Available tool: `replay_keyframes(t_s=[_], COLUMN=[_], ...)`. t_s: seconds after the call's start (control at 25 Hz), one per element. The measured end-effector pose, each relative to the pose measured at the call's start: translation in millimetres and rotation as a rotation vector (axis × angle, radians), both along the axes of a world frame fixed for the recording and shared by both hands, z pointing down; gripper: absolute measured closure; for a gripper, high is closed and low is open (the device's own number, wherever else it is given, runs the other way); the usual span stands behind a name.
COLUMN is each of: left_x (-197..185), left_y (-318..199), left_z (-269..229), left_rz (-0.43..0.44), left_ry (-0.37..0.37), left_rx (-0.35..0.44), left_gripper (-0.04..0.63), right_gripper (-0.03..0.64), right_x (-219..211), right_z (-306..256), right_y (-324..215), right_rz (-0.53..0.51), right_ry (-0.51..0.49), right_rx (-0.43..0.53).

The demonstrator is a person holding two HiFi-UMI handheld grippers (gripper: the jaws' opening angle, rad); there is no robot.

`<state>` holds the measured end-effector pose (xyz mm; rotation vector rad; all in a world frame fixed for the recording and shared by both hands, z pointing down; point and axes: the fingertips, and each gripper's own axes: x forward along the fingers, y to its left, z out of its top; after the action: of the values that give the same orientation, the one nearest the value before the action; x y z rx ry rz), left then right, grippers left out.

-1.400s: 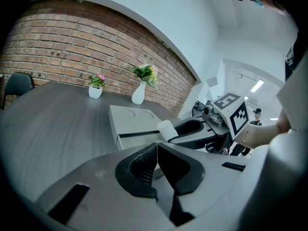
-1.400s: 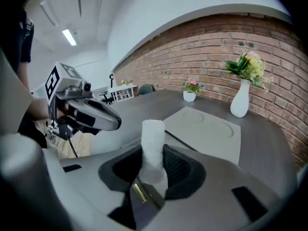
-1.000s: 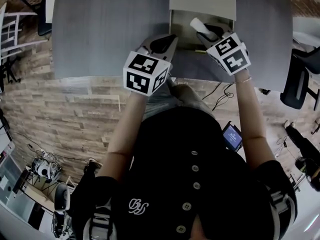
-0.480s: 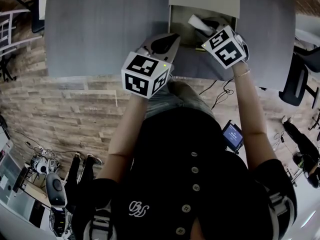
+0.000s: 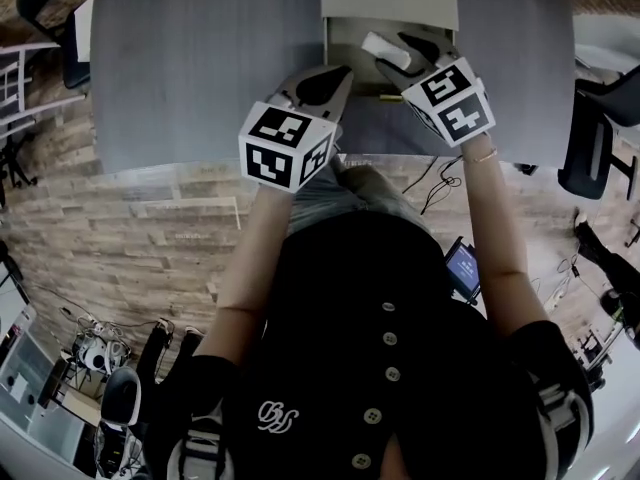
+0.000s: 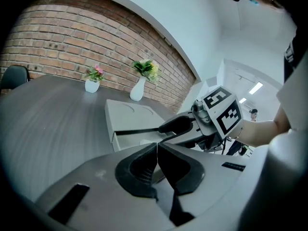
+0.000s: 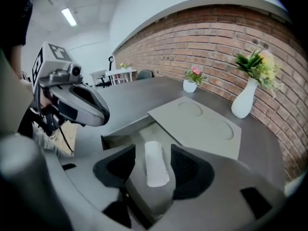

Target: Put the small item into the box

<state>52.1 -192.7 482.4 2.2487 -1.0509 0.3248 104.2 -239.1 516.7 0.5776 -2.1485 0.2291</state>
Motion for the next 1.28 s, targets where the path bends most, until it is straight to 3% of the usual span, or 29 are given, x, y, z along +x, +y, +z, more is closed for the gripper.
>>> replay_keyframes(t_s=[0.28,0.52,0.76,1.08,1.28], left_x=[5.7,8.7,13.4,22.3,31.5], left_y=[-5.9,-12.9,-16.6,-16.3,-12.1], left_z=[-20.5,-60.5,-94.8,-121.6,-119.5], left_rz=[0.075,0.124,0.158,0.209,0.224], left_ry=[-0.037,-0.056,-0.063,-0.081,-0.082], left_rx=[0.092,0.176,0.242,0.322,0.319], left_gripper=[0.58,0.58,0.58,0.58,0.58], right_gripper=[0.425,0.533,0.614,0.615,0.615], right_x=[-0.5,4.7,9.1,24.2,23.8], right_z=[-57.6,-117.7,-154.0,-178.1,-187.6], right_y=[5.6,9.5,18.4,30.0,38.1], right_rz=[0.181,0.274,0.302,0.366,0.412], right_ry=[-0.257,-0.43,-0.495,-0.555,-0.623], right_rx=[0.043,0.128,0.193,0.275,0.297])
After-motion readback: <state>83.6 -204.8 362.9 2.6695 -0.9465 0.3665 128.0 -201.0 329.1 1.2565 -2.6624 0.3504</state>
